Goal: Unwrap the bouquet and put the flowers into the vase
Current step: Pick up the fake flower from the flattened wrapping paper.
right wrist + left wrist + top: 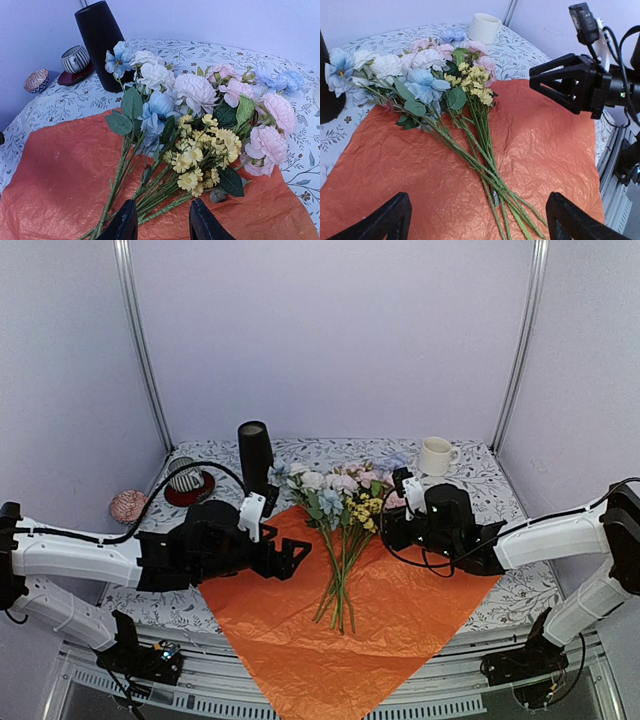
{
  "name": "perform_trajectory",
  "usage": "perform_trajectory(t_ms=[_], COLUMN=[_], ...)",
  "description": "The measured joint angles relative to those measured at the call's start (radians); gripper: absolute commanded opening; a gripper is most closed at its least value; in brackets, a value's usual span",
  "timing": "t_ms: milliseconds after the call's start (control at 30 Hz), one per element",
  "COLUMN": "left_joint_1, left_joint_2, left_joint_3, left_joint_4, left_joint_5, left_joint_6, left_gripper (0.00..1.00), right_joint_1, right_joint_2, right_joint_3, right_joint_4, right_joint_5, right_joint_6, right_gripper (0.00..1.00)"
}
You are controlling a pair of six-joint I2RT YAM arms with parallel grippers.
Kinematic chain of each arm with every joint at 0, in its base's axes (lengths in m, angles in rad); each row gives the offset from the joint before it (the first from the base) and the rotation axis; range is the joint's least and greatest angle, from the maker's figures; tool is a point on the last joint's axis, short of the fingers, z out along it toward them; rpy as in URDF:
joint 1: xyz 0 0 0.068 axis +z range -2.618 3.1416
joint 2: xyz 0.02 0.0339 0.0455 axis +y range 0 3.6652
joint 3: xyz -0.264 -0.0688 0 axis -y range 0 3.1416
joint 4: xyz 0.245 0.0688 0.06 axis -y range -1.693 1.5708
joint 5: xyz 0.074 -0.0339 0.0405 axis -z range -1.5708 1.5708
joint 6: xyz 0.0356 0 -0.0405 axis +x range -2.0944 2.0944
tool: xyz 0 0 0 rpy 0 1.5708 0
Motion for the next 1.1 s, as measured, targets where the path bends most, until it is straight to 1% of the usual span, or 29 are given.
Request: perform_trajectory(t_ms=[200, 400, 700, 1100], left_joint_1=[0.0, 0.0, 0.0, 0.0], left_joint_2=[0.001, 0.036, 0.113, 0.125], left_joint_3=[-0.002, -0.002, 0.007, 0.021], left_joint_4=[0.047, 0.121, 0.129, 0.13], left_joint_5=[0.033, 0.079, 0.102, 0.12], left_joint_6=[0.005, 0.011, 0.011, 0.007], left_gripper=[0.94, 0.93, 0.92, 0.89], right_joint_1=[0.0, 0.0, 0.0, 0.0], right_joint_2=[0.014, 0.014, 0.015, 0.016], right_joint_3=[-0.051, -0.059, -0.059, -0.059], right_joint_4=[0.097, 0.141, 0.146, 0.145], right_joint_5=[-0.016, -0.027, -0.022, -0.017], right_joint_6=[-0.035, -0.053, -0.053, -0.053], right_gripper=[0.38, 0.39, 0.4, 0.4])
